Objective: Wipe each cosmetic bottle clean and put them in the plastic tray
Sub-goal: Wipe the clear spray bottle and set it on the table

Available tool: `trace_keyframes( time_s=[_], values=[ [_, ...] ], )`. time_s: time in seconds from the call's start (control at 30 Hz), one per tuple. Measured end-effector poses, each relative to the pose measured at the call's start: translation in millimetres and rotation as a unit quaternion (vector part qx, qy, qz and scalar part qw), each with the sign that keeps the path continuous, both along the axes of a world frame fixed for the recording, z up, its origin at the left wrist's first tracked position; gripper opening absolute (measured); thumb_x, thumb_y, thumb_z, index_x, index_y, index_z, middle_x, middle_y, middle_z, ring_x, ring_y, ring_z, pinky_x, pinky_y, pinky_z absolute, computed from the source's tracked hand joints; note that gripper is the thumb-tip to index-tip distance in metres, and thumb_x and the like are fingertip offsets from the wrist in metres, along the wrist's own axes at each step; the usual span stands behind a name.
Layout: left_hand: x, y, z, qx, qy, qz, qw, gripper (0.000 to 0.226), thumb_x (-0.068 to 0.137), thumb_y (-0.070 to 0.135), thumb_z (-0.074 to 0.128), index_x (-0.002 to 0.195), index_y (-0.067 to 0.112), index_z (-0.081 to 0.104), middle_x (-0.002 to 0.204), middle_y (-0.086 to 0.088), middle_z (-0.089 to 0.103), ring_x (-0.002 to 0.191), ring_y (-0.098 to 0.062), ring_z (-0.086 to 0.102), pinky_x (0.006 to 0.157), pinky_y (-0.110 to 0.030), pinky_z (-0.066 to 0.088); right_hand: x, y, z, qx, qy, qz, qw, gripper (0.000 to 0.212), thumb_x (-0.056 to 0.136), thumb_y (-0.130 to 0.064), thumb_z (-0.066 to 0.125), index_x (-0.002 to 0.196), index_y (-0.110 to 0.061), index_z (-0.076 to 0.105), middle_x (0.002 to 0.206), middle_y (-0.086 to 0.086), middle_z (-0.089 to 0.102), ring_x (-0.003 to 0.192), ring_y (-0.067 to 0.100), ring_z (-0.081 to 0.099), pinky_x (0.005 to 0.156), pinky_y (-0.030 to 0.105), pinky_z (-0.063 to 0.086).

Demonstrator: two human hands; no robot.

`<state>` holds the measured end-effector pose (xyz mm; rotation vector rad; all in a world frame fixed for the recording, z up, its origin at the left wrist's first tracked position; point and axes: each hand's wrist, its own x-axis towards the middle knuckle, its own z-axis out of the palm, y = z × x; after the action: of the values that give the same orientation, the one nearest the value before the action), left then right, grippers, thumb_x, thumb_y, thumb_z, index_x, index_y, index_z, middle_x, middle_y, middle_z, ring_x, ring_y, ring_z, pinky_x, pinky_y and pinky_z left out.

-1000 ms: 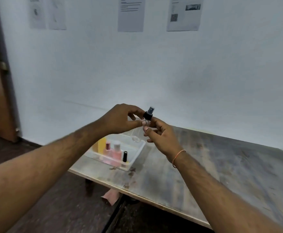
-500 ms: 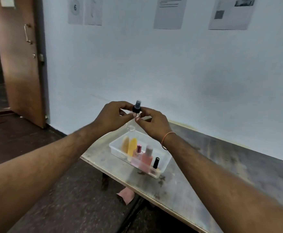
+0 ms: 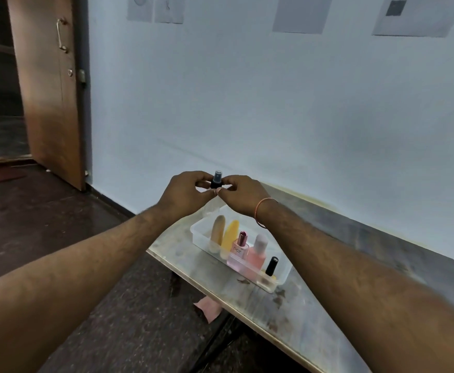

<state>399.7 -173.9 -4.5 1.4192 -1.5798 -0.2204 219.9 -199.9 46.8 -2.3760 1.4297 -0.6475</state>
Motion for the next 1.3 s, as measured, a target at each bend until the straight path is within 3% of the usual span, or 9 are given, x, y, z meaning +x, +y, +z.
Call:
trace_keyframes(
  time_s=[0.17,0.37,0.5,0.73,0.9,0.97,1.1,1.2,1.3],
  values=[
    [3.8,-5.8,-22.8,0.028,-0.037,0.008,0.999,0.032,0.096,0.034,0.083,0.126,0.024,0.079,0.114,0.009,0.082,0.105,0.001,0.071,0.074,0.007,0.035,5.6,-8.4,-12.9,0.049,0.024,-0.002,0.999,0.035,0.105,-0.046,0.055,0.122,-0.025,0.077,0.123,0.002,0.076,0.116,0.023,0.068,0.1,0.037,0.053],
    [8.2,-8.4,-42.4,0.059,-0.038,0.013,0.997,0.03,0.095,0.034,0.082,0.124,0.028,0.077,0.11,0.01,0.081,0.083,0.009,0.065,0.07,-0.002,0.038,14.8,-9.9,-22.4,0.088,0.044,-0.006,0.995,0.049,0.106,-0.051,0.046,0.107,-0.016,0.08,0.107,0.007,0.08,0.107,0.026,0.071,0.1,0.044,0.057],
    [8.7,-8.4,-48.3,0.07,-0.048,0.005,0.996,0.032,0.093,0.033,0.083,0.124,0.029,0.076,0.105,0.013,0.081,0.08,0.01,0.064,0.071,-0.01,0.043,15.5,-10.1,-24.3,0.112,0.055,-0.009,0.992,0.056,0.11,-0.053,0.041,0.1,-0.009,0.075,0.096,0.007,0.073,0.092,0.026,0.064,0.082,0.036,0.049],
    [7.7,-3.4,-50.4,0.081,-0.056,0.01,0.995,0.032,0.094,0.034,0.081,0.126,0.029,0.074,0.11,0.012,0.081,0.081,0.008,0.064,0.07,-0.013,0.044,14.2,-11.9,-27.1,0.119,0.066,-0.01,0.991,0.051,0.111,-0.053,0.041,0.074,-0.023,0.06,0.077,-0.002,0.055,0.085,0.022,0.054,0.069,0.032,0.039],
    [7.9,6.6,-49.1,0.093,-0.04,0.008,0.995,0.043,0.094,0.038,0.08,0.135,0.032,0.07,0.118,0.016,0.079,0.084,0.002,0.073,0.076,-0.016,0.051,13.6,-7.7,-25.0,0.127,0.088,0.009,0.988,0.058,0.109,-0.059,0.042,0.105,-0.012,0.075,0.098,0.006,0.067,0.096,0.024,0.061,0.081,0.034,0.045],
    [9.8,10.6,-48.4,0.099,-0.041,0.01,0.994,0.049,0.093,0.04,0.08,0.14,0.033,0.067,0.122,0.014,0.079,0.087,-0.001,0.076,0.08,-0.02,0.056,11.9,-4.3,-22.7,0.123,0.09,0.014,0.988,0.053,0.108,-0.06,0.044,0.114,-0.018,0.076,0.119,0.006,0.071,0.111,0.024,0.063,0.093,0.036,0.048],
    [14.4,16.1,-47.9,0.109,-0.049,0.023,0.993,0.059,0.093,0.042,0.081,0.148,0.032,0.062,0.13,0.01,0.074,0.097,-0.008,0.072,0.079,-0.02,0.052,6.1,-0.5,-20.1,0.107,0.086,0.016,0.99,0.043,0.103,-0.06,0.053,0.122,-0.026,0.073,0.137,0.001,0.068,0.124,0.022,0.061,0.105,0.037,0.05],
    [12.9,20.2,-45.9,0.099,-0.078,0.031,0.992,0.06,0.097,0.033,0.075,0.154,0.031,0.056,0.143,0.007,0.069,0.118,-0.016,0.067,0.099,-0.029,0.052,-3.4,5.7,-18.9,0.097,0.07,0.02,0.993,0.061,0.102,-0.06,0.056,0.151,-0.024,0.056,0.156,0.002,0.057,0.141,0.023,0.054,0.117,0.039,0.044],
    [9.7,22.9,-43.6,0.044,-0.116,0.047,0.991,0.051,0.105,0.023,0.057,0.156,0.026,0.055,0.154,0.001,0.062,0.14,-0.025,0.058,0.117,-0.042,0.048,-16.3,13.3,-17.9,0.053,0.081,0.03,0.995,0.063,0.105,-0.051,0.055,0.161,-0.024,0.043,0.167,0.003,0.045,0.151,0.025,0.045,0.123,0.038,0.038]
  ],
)
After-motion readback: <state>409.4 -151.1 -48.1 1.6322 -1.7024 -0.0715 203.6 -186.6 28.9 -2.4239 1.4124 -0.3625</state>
